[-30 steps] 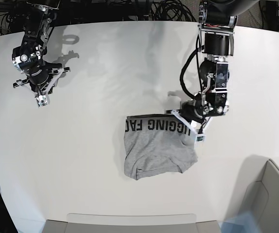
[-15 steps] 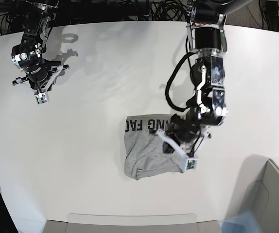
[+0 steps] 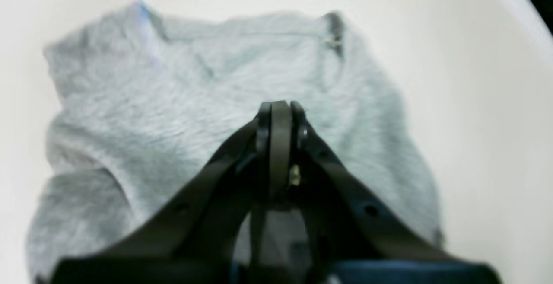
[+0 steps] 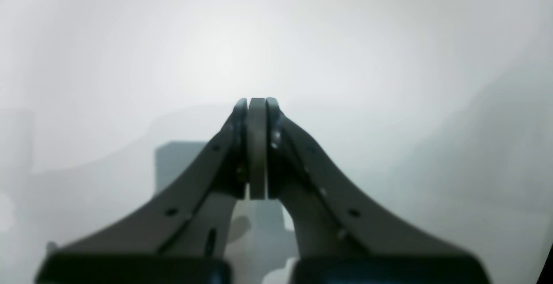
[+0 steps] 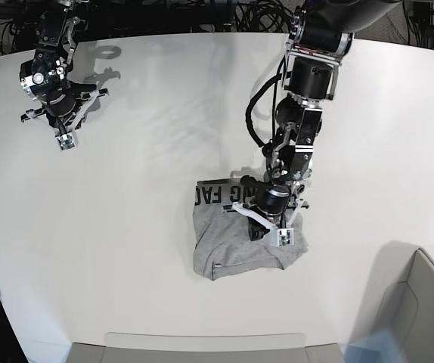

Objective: Fold the T-shirt properly
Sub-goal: 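Drag the folded shirt with the left gripper away from the right gripper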

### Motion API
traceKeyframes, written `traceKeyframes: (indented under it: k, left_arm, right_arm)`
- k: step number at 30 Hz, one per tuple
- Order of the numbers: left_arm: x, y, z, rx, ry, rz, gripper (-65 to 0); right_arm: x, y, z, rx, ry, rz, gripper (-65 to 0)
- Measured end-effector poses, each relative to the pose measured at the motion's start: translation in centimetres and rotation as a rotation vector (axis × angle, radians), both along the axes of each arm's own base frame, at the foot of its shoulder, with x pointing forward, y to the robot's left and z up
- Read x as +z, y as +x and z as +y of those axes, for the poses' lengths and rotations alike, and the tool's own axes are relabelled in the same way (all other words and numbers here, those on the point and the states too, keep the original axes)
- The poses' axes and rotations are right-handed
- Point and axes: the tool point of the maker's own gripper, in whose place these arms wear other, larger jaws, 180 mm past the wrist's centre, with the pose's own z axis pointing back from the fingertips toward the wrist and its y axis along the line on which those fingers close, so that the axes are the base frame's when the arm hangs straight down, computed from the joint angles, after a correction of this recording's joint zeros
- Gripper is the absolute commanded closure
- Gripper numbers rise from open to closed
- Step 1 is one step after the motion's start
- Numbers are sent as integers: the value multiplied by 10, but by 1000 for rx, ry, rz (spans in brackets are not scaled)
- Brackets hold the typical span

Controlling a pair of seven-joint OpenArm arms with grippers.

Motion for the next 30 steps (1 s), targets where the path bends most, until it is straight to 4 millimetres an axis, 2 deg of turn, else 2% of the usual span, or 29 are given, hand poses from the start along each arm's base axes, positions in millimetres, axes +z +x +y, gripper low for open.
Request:
traceKeyframes:
  k: [3, 9, 12, 16, 18, 21, 24, 30]
  left_arm:
    - [-8, 3, 2, 56, 0, -6, 0]
    - [-46, 0, -2, 68, 20, 60, 0]
    - [-60, -3, 9, 74, 45, 82, 0]
    - [-84, -17, 31, 73, 78, 123, 0]
    - [-89, -22, 41, 59, 88, 118, 0]
    - [-95, -32, 74, 81, 137, 103, 0]
    - [-101, -45, 123, 131, 155, 102, 0]
    - [-102, -85, 234, 201, 163, 122, 0]
  right_arm:
    - [-1, -2, 0, 0, 0, 6, 0]
    - [-2, -3, 0, 0, 0, 8, 0]
    - [-2, -4, 0, 0, 0, 9, 0]
    - [-2, -3, 0, 0, 2, 8, 0]
    - [-3, -4, 0, 0, 0, 11, 0]
    - [-2, -2, 2, 2, 3, 5, 0]
    - [-1, -1, 2, 4, 3, 3, 0]
    - [-1, 0, 3, 7, 5, 2, 0]
